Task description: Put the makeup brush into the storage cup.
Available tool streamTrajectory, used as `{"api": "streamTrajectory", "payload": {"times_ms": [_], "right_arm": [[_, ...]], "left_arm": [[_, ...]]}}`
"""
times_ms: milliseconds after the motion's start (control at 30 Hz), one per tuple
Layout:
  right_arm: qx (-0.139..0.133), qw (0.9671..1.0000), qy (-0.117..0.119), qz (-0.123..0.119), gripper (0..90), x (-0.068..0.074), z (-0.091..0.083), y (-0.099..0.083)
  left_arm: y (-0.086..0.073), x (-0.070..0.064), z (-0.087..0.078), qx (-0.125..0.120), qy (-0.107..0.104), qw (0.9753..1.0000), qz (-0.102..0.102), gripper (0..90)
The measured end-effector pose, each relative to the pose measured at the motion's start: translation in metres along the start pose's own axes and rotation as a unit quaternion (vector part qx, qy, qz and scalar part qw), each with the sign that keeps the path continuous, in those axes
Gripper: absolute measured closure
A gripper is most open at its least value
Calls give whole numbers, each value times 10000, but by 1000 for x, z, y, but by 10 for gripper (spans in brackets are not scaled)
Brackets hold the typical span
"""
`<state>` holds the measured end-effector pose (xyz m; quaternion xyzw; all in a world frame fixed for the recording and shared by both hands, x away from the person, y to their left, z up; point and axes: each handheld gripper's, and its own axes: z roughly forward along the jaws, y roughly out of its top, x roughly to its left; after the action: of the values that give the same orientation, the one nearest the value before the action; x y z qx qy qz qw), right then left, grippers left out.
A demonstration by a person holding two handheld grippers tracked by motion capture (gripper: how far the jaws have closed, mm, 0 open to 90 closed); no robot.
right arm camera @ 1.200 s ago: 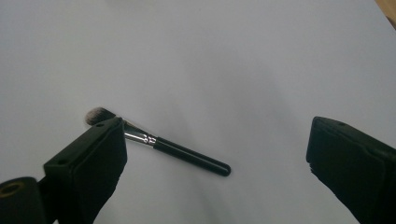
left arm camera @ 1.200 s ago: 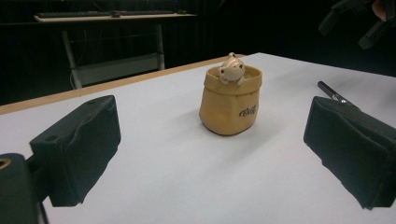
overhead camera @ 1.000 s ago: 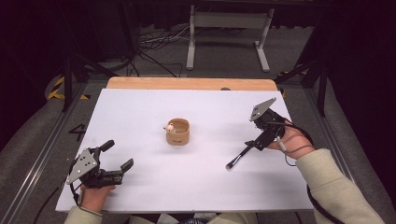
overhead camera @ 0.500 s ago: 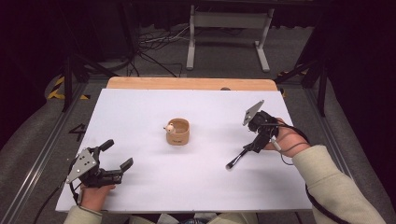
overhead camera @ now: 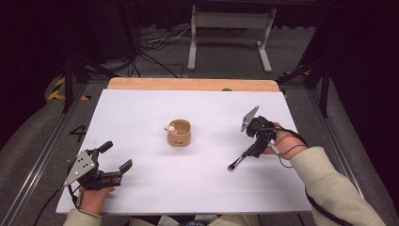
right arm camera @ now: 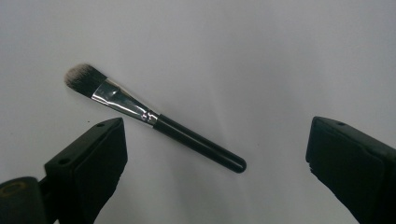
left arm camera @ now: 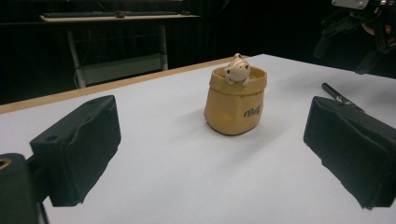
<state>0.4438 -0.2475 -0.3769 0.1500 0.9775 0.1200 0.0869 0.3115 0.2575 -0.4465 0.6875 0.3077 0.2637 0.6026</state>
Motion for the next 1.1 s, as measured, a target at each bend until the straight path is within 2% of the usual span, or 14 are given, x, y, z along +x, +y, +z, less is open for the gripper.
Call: {"api": "streamTrajectory", "payload": {"times_ms": [467,833,1100], "right_arm": [[302,9991,285,-96,94,-2,22,-2],[593,9967,484,-279,186,3,35,1],[684,9953,554,-398,230,4,39,2]], "left_arm": [[-1,0,-4,2,53,10000,-37,46],[-1,0,-3,6,45,10000,-49,46],[-1,0,-3,8,35,10000,-47,46]]}}
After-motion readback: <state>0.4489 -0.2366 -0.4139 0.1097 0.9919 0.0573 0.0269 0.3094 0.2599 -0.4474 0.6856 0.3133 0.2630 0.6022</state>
